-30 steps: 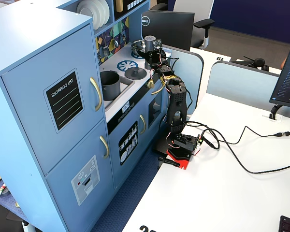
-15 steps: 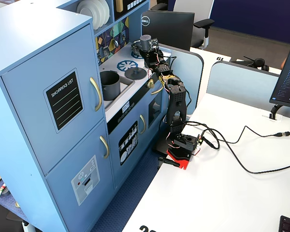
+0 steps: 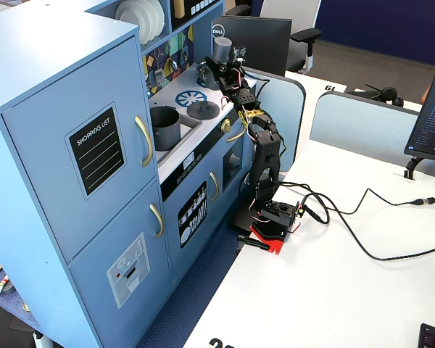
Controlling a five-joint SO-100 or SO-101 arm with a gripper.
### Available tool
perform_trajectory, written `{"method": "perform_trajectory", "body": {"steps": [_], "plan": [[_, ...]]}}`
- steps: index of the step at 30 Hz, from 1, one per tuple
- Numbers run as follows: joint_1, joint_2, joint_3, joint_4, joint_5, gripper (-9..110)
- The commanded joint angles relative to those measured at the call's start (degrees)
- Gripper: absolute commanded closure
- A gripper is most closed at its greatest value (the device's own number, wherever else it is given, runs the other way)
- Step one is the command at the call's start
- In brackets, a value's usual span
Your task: Put salt in the gray recipient
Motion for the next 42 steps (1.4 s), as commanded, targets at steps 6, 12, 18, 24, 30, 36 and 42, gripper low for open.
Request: {"method": "perform_trajectory", "body": {"steps": [6,12,18,24,30,36,42], "plan": [[-20.39,21.62,-3.96,27.42,42.71,101],[-34.63,23.91,-5.54,33.84,73.21,101],[-37.97,20.65,-6.15,34.72,105.47,101],[-39.90,20.13,-6.50,33.84,122.17,101],[-44.30,19.69,-6.50,28.30,132.71,101],[-48.69,17.05,-11.69,23.47,132.10,101],[-49.04,16.88,-11.95,22.32,132.19,101]]}}
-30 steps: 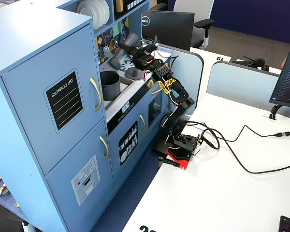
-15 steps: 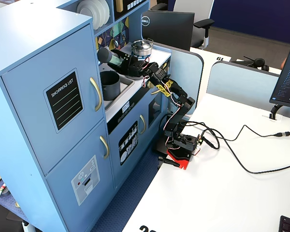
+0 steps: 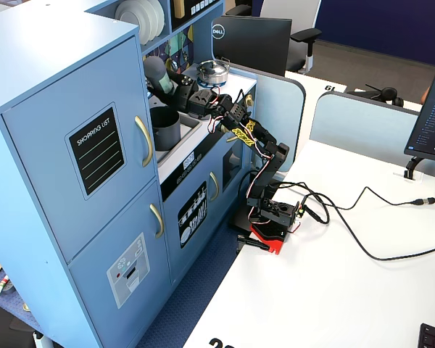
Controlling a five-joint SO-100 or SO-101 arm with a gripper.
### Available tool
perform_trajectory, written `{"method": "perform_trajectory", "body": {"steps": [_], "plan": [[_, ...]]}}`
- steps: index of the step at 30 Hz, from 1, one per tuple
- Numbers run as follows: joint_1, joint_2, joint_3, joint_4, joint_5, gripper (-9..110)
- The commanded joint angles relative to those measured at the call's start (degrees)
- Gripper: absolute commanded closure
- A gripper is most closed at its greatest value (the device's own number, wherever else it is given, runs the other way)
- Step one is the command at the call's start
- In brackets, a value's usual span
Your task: Put salt in the gray recipient
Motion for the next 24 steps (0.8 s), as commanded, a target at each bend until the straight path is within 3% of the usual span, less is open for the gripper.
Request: {"method": "perform_trajectory", "body": {"steps": [1,13,24], "plan": [[0.09,0.35,-3.52,-0.97,1.32,101],[3.16,-0.26,6.86,-1.93,4.13,101],[-1.58,-7.56,-10.37,-5.10,0.53,101]]}}
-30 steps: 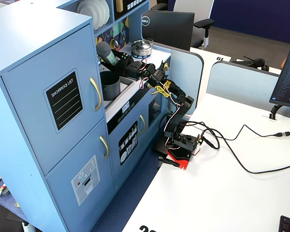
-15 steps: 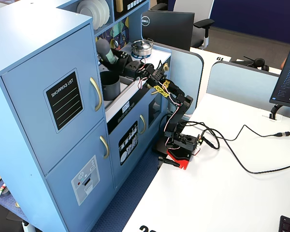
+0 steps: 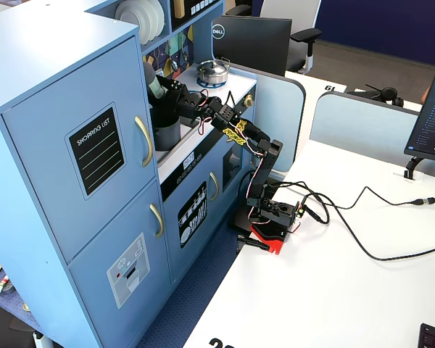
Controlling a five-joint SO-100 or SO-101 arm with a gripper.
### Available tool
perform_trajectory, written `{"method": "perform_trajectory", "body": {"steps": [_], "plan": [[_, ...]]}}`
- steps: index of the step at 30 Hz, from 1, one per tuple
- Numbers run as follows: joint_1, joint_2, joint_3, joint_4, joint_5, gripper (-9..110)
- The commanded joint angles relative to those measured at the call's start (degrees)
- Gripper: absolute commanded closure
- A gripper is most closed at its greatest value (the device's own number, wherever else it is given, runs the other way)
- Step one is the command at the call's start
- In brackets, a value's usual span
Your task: Put salt in the gray recipient
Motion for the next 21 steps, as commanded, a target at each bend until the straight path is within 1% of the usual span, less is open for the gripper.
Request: {"method": "perform_trajectory", "body": {"steps": [1,4,10,13,17,21], "plan": [[-1.14,-0.09,-8.44,-2.29,-2.37,101],[-0.18,0.53,-6.15,-1.05,-1.76,101],[3.34,5.19,7.56,-0.79,-1.41,101],[3.87,5.89,11.07,-1.14,-1.14,101],[2.81,5.01,9.76,-2.72,-1.23,101],[0.62,1.32,-0.09,-2.37,-2.46,101]]}}
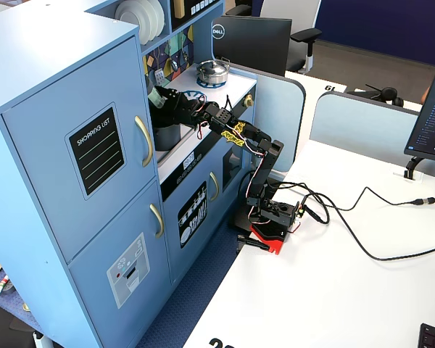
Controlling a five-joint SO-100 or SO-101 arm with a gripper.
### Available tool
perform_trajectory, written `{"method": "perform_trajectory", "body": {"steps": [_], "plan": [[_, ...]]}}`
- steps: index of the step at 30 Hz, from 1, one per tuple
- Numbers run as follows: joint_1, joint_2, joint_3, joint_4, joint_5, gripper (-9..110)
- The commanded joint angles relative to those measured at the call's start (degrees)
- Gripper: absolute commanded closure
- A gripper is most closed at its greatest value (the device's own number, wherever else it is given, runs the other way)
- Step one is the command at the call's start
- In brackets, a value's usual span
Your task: Put salt in the gray recipient
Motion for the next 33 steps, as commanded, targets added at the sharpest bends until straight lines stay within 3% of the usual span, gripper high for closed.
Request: {"method": "perform_trajectory", "body": {"steps": [1,7,16,20,33], "plan": [[-2.20,-0.70,-12.83,-1.23,-1.76,101],[-3.25,-2.64,-20.13,-0.62,-4.48,101],[2.02,5.27,0.09,0.18,-2.55,101],[1.23,6.42,1.93,-0.70,-2.90,101],[-4.31,-0.44,-18.54,0.35,-2.90,101]]}}
